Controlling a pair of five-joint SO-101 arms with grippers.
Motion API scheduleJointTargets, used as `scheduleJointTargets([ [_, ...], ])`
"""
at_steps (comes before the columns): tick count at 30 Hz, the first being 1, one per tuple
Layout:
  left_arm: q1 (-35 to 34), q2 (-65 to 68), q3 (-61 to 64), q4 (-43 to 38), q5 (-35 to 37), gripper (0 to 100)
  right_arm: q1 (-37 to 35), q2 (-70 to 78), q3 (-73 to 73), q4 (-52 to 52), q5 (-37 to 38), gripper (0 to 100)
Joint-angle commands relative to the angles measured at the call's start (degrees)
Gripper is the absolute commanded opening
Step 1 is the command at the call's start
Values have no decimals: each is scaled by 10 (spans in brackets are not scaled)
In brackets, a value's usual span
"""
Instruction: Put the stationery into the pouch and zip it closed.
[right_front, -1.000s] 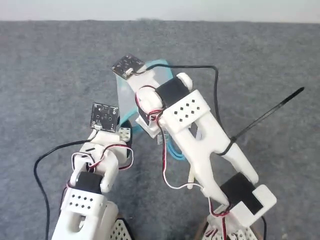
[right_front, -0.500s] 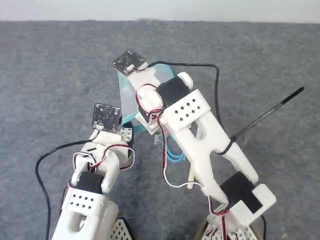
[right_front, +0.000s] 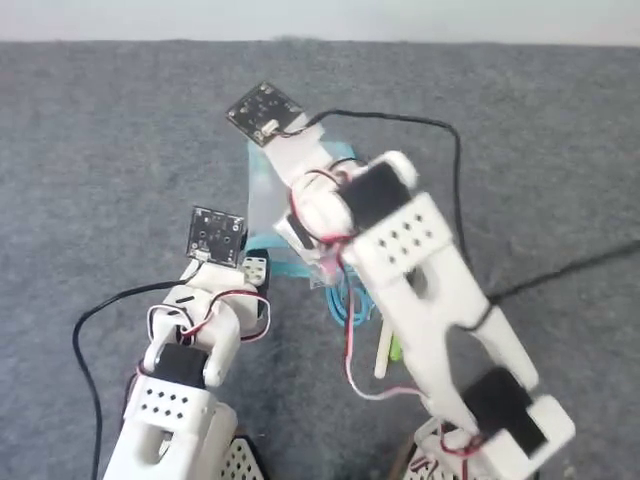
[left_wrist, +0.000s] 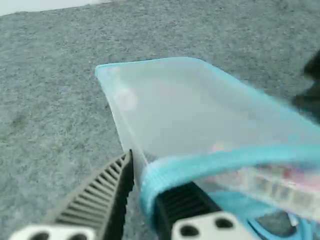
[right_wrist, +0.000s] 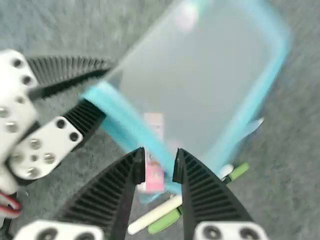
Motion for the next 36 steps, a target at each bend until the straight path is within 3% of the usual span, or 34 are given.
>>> scheduleJointTargets([
  [1,10,-2,-7,-10,-4,12,7,-106,-30,-13,18,106],
  [7,10,-3,-7,-10,-4,12,22,-188,84,29,65,102],
  [12,7,-3,-7,-10,-4,12,47,-305,305,-56,83,102],
  [18,-100,-3,-23,-10,1,12,166,-398,523,-126,78,106],
  [23,-140,-3,-27,-12,1,12,217,-358,612,-159,56,106],
  [36,-141,-3,-25,-11,1,12,196,-111,639,-282,33,106],
])
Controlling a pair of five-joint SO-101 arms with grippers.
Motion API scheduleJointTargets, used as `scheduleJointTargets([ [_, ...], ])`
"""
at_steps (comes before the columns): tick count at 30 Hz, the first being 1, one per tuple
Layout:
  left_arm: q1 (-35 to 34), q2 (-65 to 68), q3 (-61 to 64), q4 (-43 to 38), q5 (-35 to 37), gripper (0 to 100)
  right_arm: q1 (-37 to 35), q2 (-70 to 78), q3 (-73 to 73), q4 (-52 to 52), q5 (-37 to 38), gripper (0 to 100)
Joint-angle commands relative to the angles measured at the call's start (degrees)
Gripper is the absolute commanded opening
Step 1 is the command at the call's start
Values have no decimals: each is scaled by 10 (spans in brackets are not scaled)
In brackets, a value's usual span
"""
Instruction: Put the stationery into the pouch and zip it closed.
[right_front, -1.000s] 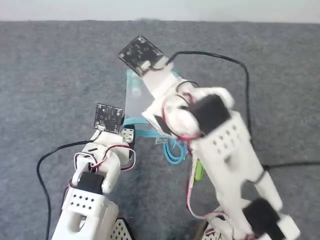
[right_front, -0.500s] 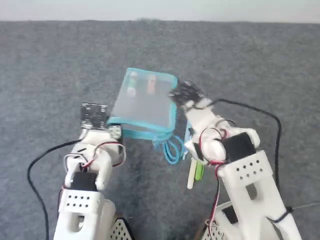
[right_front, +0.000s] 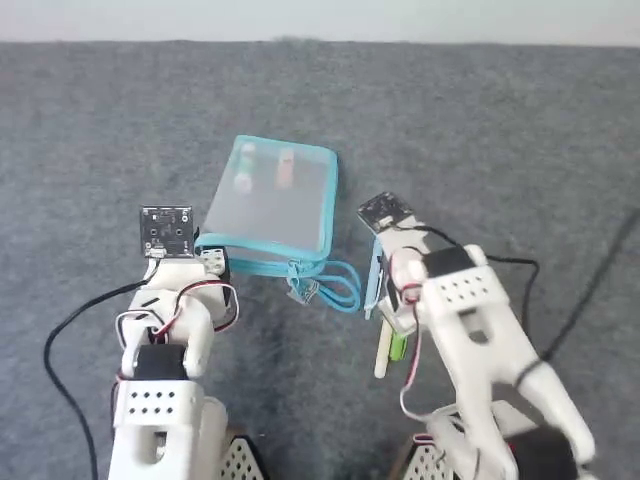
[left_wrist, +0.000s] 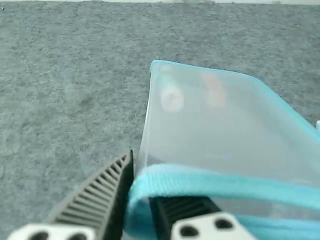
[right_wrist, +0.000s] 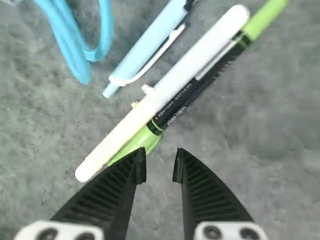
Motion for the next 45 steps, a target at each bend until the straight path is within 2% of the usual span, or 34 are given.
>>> scheduleJointTargets([
  [1,-5,-3,-26,-11,0,12,-6,82,-4,-51,-17,106],
  [5,-4,-3,-26,-11,-1,12,-6,113,-5,-70,-19,106],
  [10,-4,-3,-27,-12,-2,12,-1,67,-4,-46,-25,108],
  [16,-4,-3,-27,-12,-2,12,-22,31,27,-65,-55,189],
  [21,-4,-3,-27,-12,-2,12,-60,65,43,-95,-57,188],
  [26,-4,-3,-27,-11,-1,12,-61,95,40,-115,-61,188],
  [31,-4,-3,-26,-11,-1,12,-61,102,30,-110,-104,188],
  [36,-4,-3,-26,-11,0,12,-58,116,37,-109,-115,163],
  [40,-4,-3,-26,-11,0,12,7,116,30,-109,-112,11],
  [45,11,-3,-23,-11,-3,12,118,76,-17,-49,-47,5],
])
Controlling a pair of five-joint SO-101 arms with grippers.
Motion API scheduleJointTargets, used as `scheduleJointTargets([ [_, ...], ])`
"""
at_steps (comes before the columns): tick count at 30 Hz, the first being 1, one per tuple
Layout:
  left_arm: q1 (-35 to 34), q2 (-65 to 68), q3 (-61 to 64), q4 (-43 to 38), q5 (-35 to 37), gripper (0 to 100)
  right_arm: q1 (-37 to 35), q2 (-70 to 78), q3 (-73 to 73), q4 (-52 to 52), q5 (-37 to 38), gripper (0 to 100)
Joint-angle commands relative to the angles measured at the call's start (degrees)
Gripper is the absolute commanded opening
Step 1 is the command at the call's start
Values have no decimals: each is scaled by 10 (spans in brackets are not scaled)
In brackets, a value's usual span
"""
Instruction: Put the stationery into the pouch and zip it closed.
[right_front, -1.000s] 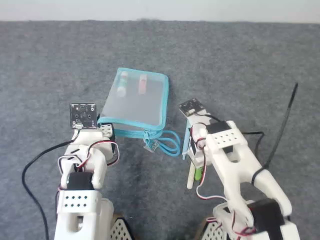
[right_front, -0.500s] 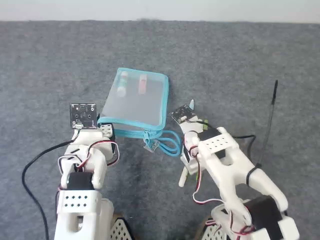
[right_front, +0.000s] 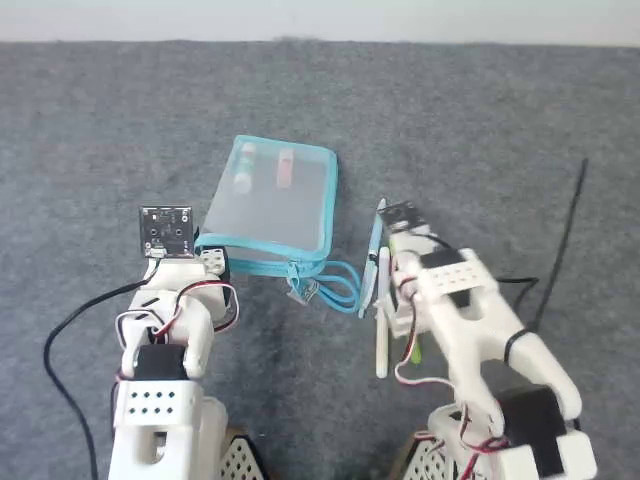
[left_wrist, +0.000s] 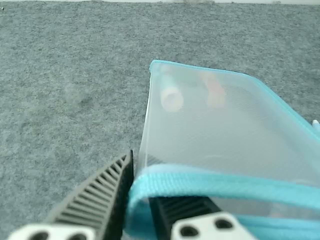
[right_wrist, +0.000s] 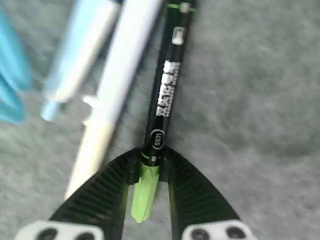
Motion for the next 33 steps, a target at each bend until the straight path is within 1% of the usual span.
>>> scheduleJointTargets([
  [1,19,-3,-22,-10,-3,12,96,-54,-64,76,77,7],
  [4,36,-3,-15,-10,-4,12,122,-124,-107,147,149,8],
  [5,40,-3,-15,-10,-4,12,120,-151,-121,171,159,8],
  [7,46,-3,-15,-11,-4,12,92,-211,-152,223,177,8],
  [9,51,-3,-15,-11,-4,12,40,-262,-189,277,184,8],
  [12,51,-3,-15,-11,-4,12,-60,-308,-240,342,160,8],
  [16,51,-3,-15,-11,-4,12,-192,-300,-287,394,154,8],
  [19,51,-3,-15,-11,-4,12,-260,-269,-308,408,152,8],
  [21,51,-3,-15,-11,-4,12,-272,-237,-317,413,152,8],
  [26,51,-3,-15,-12,-4,12,-275,-156,-345,439,155,8],
  [28,51,-3,-15,-12,-4,12,-275,-131,-358,442,164,8],
  [33,51,-3,-15,-12,-4,12,-271,-74,-396,443,162,8],
])
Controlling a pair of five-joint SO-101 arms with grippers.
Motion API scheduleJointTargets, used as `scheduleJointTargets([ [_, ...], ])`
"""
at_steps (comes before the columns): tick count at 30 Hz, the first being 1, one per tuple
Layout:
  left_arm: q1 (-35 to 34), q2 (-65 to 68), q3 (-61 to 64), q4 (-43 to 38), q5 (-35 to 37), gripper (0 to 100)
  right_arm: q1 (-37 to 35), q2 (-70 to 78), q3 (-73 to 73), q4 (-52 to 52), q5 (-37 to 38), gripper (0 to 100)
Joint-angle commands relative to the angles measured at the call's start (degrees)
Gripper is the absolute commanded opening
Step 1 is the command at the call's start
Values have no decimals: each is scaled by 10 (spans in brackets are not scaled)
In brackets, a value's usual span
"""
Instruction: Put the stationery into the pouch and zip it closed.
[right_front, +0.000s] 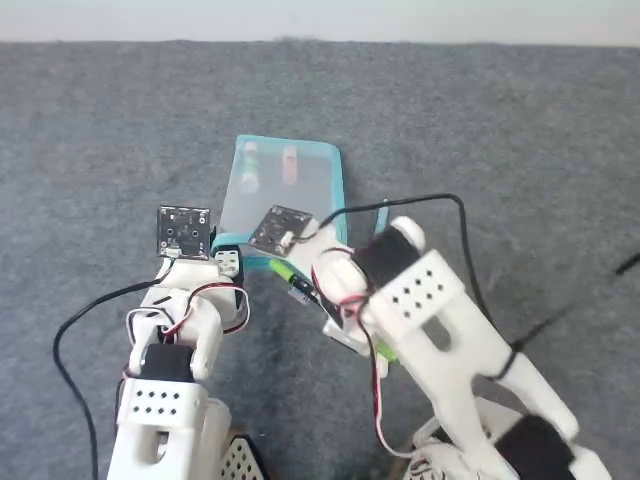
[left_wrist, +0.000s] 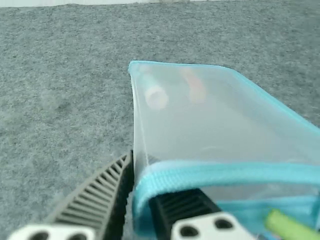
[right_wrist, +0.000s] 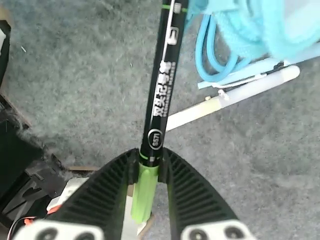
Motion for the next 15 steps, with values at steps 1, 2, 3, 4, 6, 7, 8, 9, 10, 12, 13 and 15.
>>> scheduleJointTargets([
  [1,6,-3,-15,-12,-3,12,-1,40,-63,20,-5,8],
  [2,6,-3,-15,-12,-3,12,1,52,-76,20,-15,8],
  [3,6,-3,-15,-12,-3,12,4,65,-93,19,-22,8],
  [4,6,-3,-15,-12,-3,12,7,78,-112,19,-27,8],
  [6,7,-3,-15,-12,-3,12,19,104,-151,18,-40,8],
  [7,7,-3,-15,-12,-3,12,24,121,-175,18,-48,8],
  [8,7,-3,-15,-12,-3,12,31,140,-200,18,-56,8],
  [9,7,-3,-15,-12,-3,12,37,160,-225,18,-64,9],
  [10,7,-3,-15,-12,-3,12,43,182,-251,18,-70,9],
  [12,7,-3,-15,-11,-3,12,47,227,-307,18,-80,13],
  [13,7,-3,-15,-11,-3,12,46,249,-337,19,-84,13],
  [15,7,-1,-14,-11,-3,12,44,287,-395,20,-84,14],
])
